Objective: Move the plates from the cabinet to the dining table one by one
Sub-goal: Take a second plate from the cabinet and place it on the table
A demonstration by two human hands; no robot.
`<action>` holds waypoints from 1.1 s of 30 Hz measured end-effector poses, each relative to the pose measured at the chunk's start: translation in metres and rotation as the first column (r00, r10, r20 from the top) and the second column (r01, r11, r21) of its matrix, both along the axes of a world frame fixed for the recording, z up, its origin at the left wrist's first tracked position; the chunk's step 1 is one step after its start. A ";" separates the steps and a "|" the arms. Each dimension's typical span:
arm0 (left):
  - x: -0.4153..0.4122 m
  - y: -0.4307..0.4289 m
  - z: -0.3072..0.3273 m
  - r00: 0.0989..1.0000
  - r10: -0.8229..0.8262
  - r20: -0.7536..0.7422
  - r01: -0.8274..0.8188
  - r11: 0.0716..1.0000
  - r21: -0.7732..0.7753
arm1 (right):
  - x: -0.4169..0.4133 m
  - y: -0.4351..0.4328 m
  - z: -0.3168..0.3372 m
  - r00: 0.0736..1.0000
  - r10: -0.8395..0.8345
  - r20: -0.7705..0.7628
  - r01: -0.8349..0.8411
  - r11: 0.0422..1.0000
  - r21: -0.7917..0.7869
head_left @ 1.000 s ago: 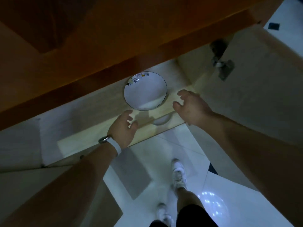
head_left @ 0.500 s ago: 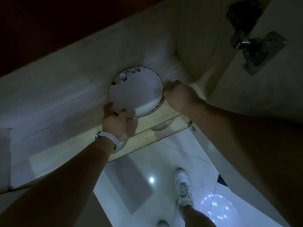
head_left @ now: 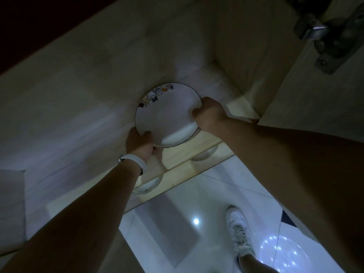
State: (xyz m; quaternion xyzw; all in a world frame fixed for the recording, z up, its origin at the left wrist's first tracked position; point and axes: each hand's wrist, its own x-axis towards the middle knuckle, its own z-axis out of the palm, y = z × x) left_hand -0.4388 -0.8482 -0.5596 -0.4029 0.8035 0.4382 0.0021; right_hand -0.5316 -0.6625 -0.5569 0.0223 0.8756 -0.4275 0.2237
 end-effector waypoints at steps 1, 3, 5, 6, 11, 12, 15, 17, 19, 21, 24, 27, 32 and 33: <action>0.001 0.000 0.000 1.000 -0.006 -0.003 0.006 1.000 -0.005 | 0.002 0.000 0.000 1.000 0.009 -0.009 -0.009 1.000 0.006; 0.004 0.001 0.003 1.000 -0.012 -0.027 0.013 1.000 0.019 | 0.006 0.000 0.002 1.000 -0.004 -0.009 0.004 1.000 0.009; 0.007 0.001 0.002 0.998 -0.005 -0.059 0.007 1.000 0.026 | 0.012 0.002 0.002 0.999 -0.012 -0.036 0.011 1.000 -0.008; 0.010 0.001 0.001 0.998 -0.007 -0.066 0.008 1.000 0.023 | 0.015 0.003 0.001 0.999 -0.017 -0.042 0.016 1.000 -0.019; 0.024 0.005 0.005 0.994 0.017 -0.111 -0.007 0.996 0.086 | 0.033 0.013 0.002 0.992 -0.032 -0.119 0.022 0.997 -0.080; 0.027 0.006 0.006 0.992 0.033 -0.122 -0.020 0.994 0.103 | 0.037 0.014 0.005 0.992 -0.039 -0.122 0.027 0.995 -0.097; 0.039 0.011 0.010 0.984 0.054 -0.173 -0.028 0.988 0.149 | 0.053 0.017 0.013 0.988 -0.084 -0.128 0.067 0.989 -0.131; 0.052 0.016 0.015 0.976 0.052 -0.210 -0.005 0.976 0.220 | 0.069 0.021 0.017 0.987 -0.106 -0.118 0.091 0.988 -0.127; 0.067 0.018 0.019 0.967 0.067 -0.244 0.016 0.946 0.324 | 0.089 0.028 0.024 0.988 -0.125 -0.088 0.113 0.984 -0.134; 0.085 0.022 0.028 0.962 0.042 -0.269 0.051 0.943 0.329 | 0.111 0.036 0.035 0.986 -0.157 -0.056 0.150 0.982 -0.114; 0.121 0.030 0.055 0.943 -0.031 -0.331 0.141 0.939 0.314 | 0.150 0.042 0.062 0.980 -0.195 -0.046 0.192 0.979 -0.070; 0.163 0.033 0.085 0.950 -0.006 -0.312 0.110 0.941 0.319 | 0.193 0.046 0.094 0.971 -0.237 0.003 0.236 0.967 -0.093; 0.227 0.044 0.150 0.958 -0.035 -0.285 0.142 0.920 0.366 | 0.264 0.055 0.171 0.958 -0.284 0.037 0.286 0.943 -0.167; 0.238 0.048 0.166 0.954 -0.040 -0.297 0.153 0.917 0.368 | 0.276 0.059 0.186 0.955 -0.294 0.030 0.295 0.939 -0.178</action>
